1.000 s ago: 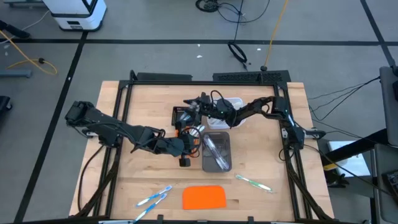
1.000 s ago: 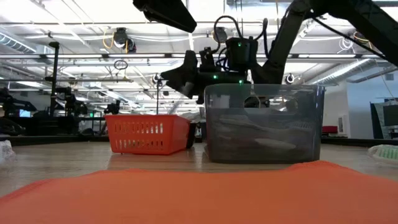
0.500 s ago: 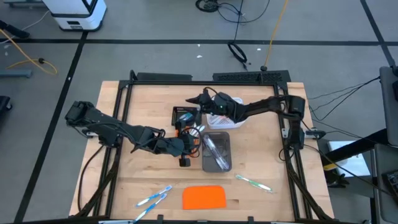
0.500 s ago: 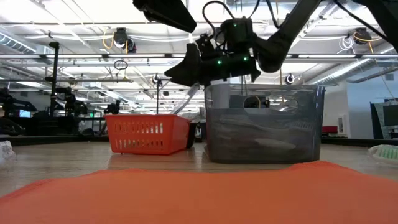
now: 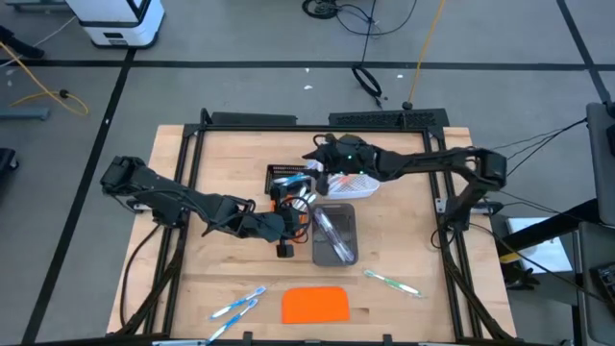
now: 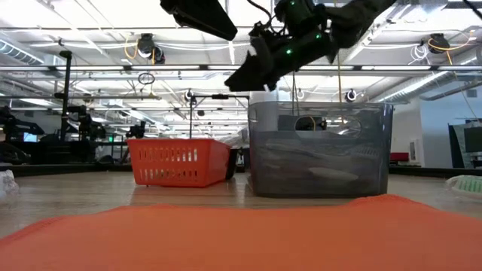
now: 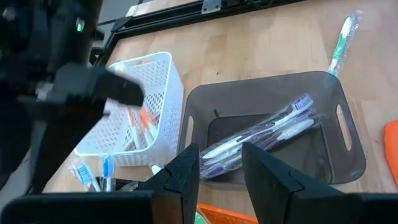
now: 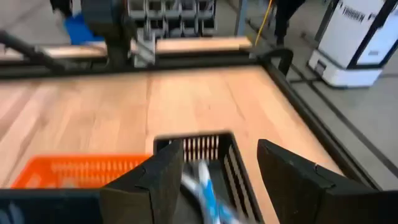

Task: Pick & Place Toothbrushes
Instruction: Put the green toothbrush into the orange bin

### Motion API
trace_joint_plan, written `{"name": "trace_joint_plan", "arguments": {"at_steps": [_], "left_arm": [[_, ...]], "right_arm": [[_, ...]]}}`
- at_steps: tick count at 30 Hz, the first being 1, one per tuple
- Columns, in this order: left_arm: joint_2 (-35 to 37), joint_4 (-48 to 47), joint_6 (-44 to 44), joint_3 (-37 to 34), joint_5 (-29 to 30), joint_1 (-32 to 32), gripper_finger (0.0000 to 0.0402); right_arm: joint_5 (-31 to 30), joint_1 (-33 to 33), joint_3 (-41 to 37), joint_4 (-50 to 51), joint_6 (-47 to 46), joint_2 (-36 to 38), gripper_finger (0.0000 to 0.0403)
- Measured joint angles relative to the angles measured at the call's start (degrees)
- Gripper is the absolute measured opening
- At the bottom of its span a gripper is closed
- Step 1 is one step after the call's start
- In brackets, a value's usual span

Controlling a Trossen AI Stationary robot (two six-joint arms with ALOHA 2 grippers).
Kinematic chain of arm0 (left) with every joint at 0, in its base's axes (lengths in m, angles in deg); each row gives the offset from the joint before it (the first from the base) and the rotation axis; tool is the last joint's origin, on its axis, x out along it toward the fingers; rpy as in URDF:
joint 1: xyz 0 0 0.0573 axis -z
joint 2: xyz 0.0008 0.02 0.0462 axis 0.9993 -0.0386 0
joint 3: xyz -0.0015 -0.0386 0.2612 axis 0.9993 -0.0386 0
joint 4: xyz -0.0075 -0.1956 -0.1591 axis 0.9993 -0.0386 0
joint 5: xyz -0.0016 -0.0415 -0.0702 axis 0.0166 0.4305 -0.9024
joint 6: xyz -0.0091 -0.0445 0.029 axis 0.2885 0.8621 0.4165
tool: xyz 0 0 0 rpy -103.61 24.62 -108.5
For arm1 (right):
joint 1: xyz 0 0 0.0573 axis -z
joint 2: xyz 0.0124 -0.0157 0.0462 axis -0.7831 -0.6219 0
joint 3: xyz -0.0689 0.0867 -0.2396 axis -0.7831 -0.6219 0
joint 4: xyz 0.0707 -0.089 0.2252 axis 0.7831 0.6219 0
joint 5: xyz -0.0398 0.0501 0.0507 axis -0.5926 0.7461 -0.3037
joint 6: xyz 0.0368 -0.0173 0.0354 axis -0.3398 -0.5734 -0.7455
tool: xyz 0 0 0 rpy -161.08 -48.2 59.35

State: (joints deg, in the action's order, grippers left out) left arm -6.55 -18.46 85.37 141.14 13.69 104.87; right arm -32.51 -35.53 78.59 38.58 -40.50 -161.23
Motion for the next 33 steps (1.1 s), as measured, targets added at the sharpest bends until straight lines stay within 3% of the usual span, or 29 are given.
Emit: {"name": "trace_joint_plan", "arguments": {"at_steps": [10,20,33], "left_arm": [[0.00,-0.15,-0.04,0.00,0.00,0.00,0.0122],[0.00,-0.28,-0.04,0.00,0.00,-0.02,0.0122],[0.00,-0.37,-0.07,0.00,0.00,0.00,0.0122]], "right_arm": [[0.04,-4.21,0.02,30.30,0.23,11.54,0.0199],[0.07,-13.09,0.02,45.33,-7.07,18.79,0.0199],[-0.20,-29.30,0.02,59.42,-23.43,19.27,0.0199]]}}
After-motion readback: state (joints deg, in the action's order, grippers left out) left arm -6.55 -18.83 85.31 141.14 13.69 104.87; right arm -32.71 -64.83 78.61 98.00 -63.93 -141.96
